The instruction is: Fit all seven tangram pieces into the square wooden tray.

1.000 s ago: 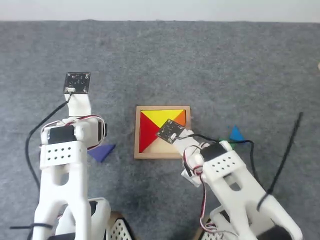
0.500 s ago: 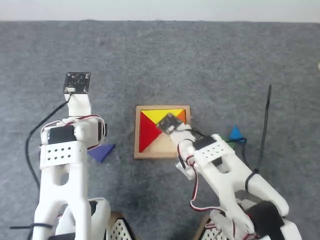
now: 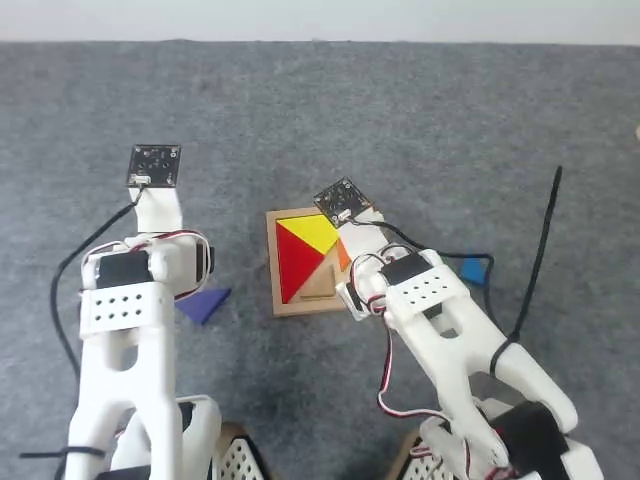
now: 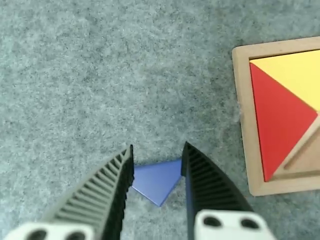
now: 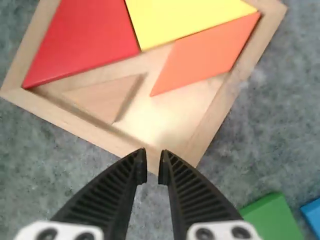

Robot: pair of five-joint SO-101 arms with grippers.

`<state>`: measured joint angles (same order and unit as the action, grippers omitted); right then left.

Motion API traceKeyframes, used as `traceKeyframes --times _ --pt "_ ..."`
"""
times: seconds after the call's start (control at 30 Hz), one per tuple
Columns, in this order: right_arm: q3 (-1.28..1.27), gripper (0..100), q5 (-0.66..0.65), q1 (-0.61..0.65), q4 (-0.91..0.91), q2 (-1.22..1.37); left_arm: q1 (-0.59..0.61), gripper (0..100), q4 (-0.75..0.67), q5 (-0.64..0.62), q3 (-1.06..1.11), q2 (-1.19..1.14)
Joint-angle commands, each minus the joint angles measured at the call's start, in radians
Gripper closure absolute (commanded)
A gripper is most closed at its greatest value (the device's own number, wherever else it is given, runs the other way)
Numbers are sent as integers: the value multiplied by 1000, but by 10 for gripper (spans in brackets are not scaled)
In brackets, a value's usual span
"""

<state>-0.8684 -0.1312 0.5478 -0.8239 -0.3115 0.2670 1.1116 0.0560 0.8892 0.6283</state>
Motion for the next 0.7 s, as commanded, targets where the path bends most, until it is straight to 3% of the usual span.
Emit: traceKeyframes --times 0.0,0.1,0.27,0.47,0.67 --pt "52 937 51 -15 -30 -73 2 840 -34 -5 -28 5" --pt "8 936 123 -4 -42 -186 2 840 -66 -5 -4 5" --pt "-68 938 132 68 31 -283 2 840 -74 -5 2 8" --pt "-25 939 130 177 127 -171 2 840 -74 -5 2 9" --pt "91 936 130 180 130 64 2 840 -74 -6 2 5"
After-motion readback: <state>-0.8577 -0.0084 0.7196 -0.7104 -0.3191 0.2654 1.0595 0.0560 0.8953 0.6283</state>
